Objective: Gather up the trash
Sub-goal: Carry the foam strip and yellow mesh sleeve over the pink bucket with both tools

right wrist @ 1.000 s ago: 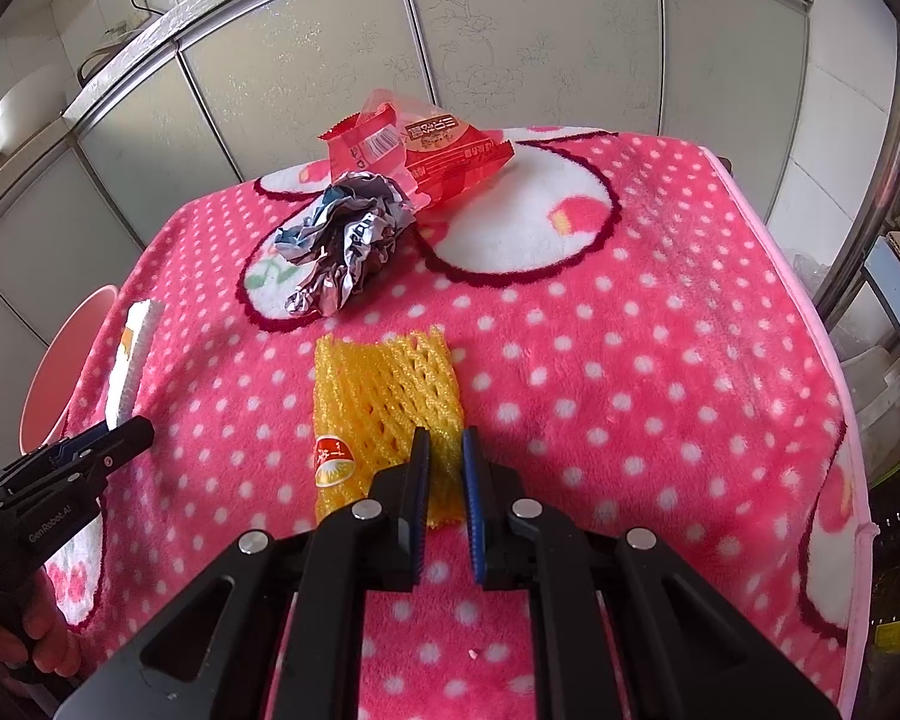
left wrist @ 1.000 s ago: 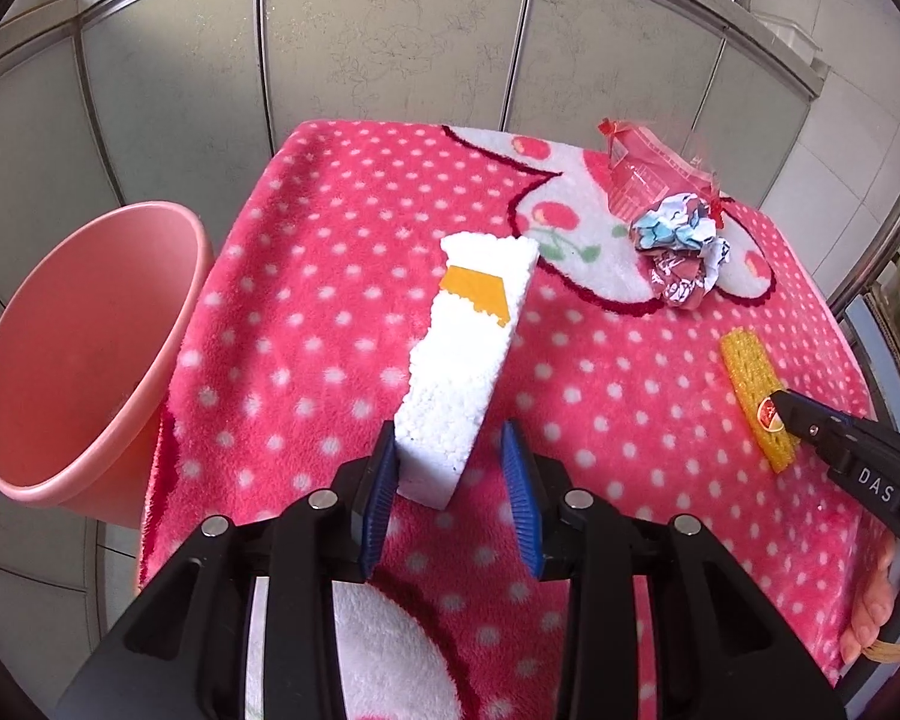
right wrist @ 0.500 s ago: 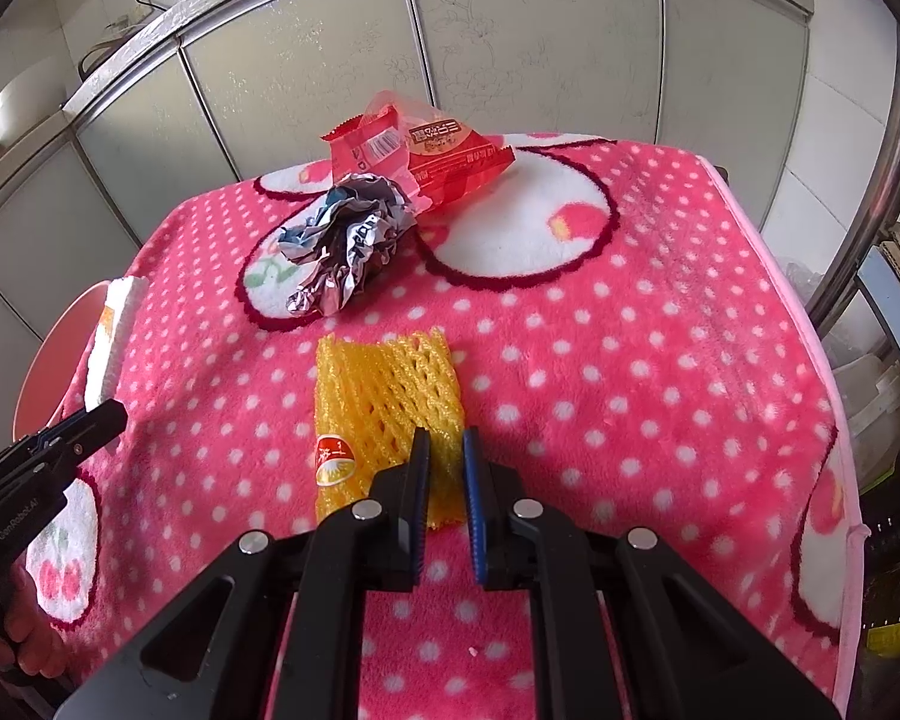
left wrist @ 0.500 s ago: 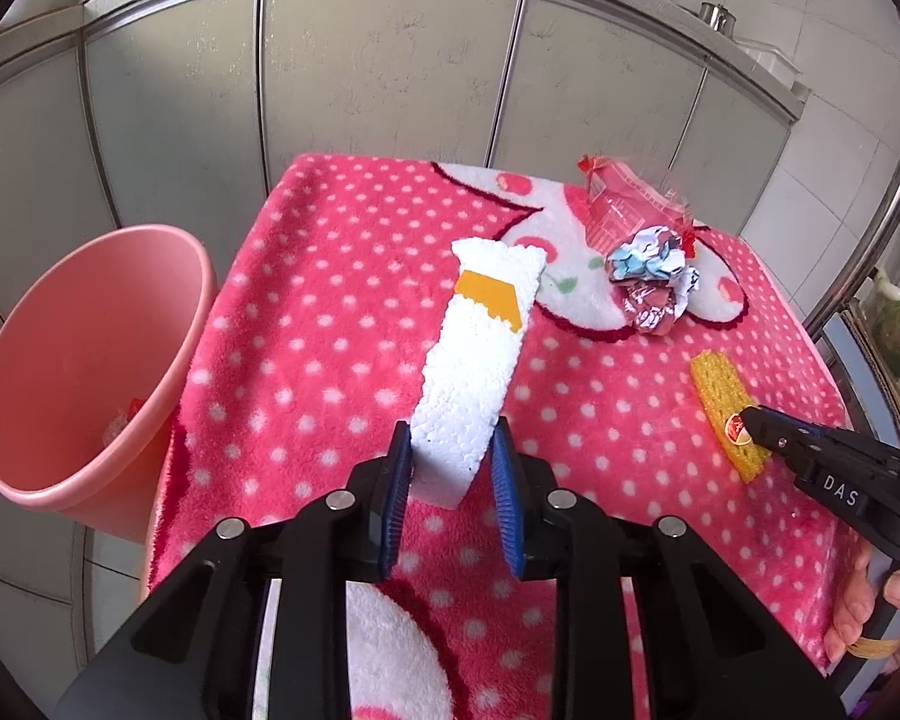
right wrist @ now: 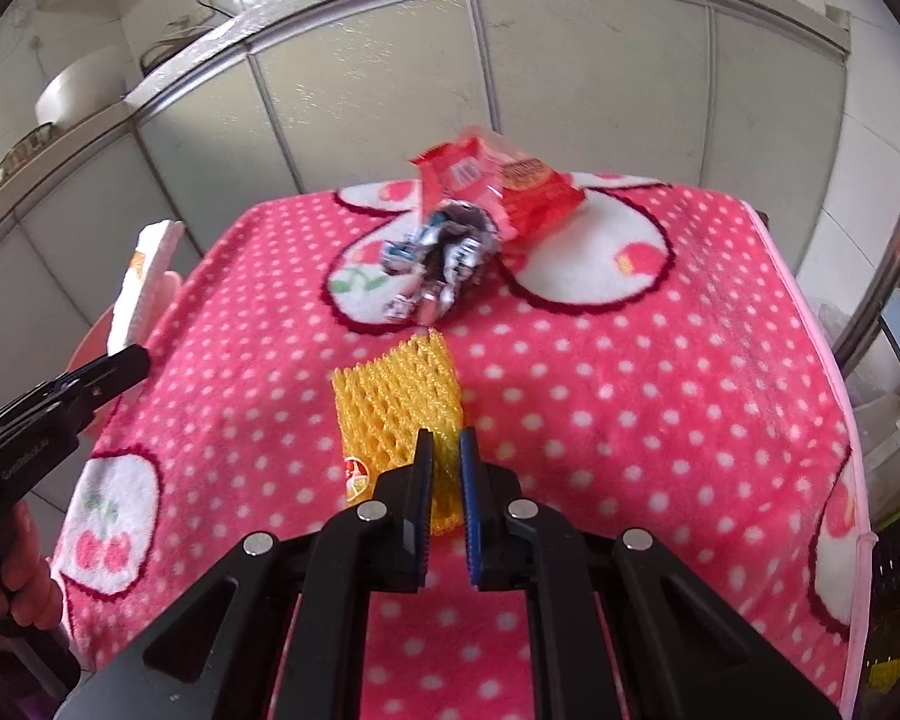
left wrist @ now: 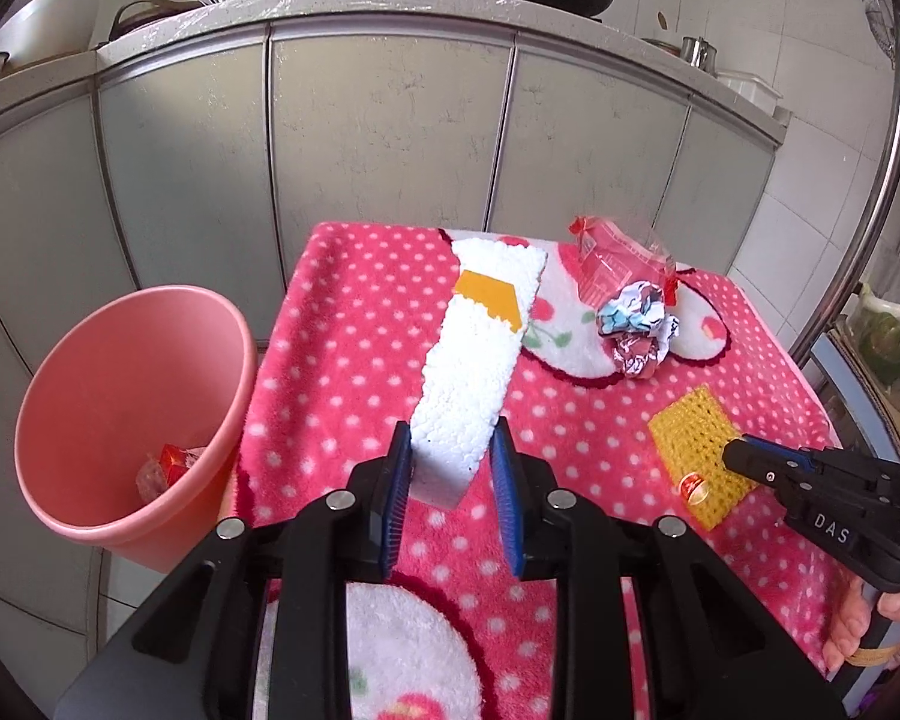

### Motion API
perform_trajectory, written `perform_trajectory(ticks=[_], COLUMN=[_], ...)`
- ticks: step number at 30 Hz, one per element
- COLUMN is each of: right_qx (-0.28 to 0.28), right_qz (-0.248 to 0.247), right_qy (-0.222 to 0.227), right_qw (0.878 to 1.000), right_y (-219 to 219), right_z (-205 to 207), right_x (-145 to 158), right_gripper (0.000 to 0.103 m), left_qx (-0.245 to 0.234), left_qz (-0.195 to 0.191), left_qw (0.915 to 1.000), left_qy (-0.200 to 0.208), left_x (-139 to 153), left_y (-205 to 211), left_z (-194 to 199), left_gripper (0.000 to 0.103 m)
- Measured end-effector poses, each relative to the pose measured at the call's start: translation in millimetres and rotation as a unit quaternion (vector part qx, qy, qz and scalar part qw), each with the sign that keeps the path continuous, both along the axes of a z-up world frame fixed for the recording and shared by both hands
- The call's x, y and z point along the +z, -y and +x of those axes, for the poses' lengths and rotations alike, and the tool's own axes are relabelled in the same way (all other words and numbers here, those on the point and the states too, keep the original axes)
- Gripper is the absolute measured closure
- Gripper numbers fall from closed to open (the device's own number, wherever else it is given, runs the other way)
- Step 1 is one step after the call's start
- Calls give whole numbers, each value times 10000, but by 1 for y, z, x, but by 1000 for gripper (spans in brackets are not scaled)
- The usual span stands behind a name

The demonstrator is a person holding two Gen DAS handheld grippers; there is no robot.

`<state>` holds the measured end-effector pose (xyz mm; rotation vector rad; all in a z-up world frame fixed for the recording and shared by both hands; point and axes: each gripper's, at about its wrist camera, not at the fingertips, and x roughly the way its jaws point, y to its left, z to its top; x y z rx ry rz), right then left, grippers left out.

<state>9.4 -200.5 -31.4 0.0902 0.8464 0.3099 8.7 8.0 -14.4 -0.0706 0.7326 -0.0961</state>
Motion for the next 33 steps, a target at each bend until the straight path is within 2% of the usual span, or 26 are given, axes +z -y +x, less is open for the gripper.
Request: perform_trajectory(ticks=[11, 18, 28, 33], right_qx=[545, 898, 1600, 1960], right_qz=[21, 275, 364, 367], right_qy=[371, 351, 353, 290], right_qw=[9978, 9950, 9858, 9795], right_y=[-43, -76, -147, -188], right_z=[1, 18, 39, 48], right_x=[32, 51, 72, 73], right_gripper=[95, 95, 95, 95], left_qx=[271, 664, 1483, 1802], left_qz=[-112, -195, -223, -222], left_qw=[9991, 9965, 9869, 9821], left_qy=[292, 464, 593, 508], left_x=[16, 25, 30, 24], left_y=[-28, -59, -121, -146], left_z=[-10, -18, -36, -40], left_gripper=[77, 77, 77, 77])
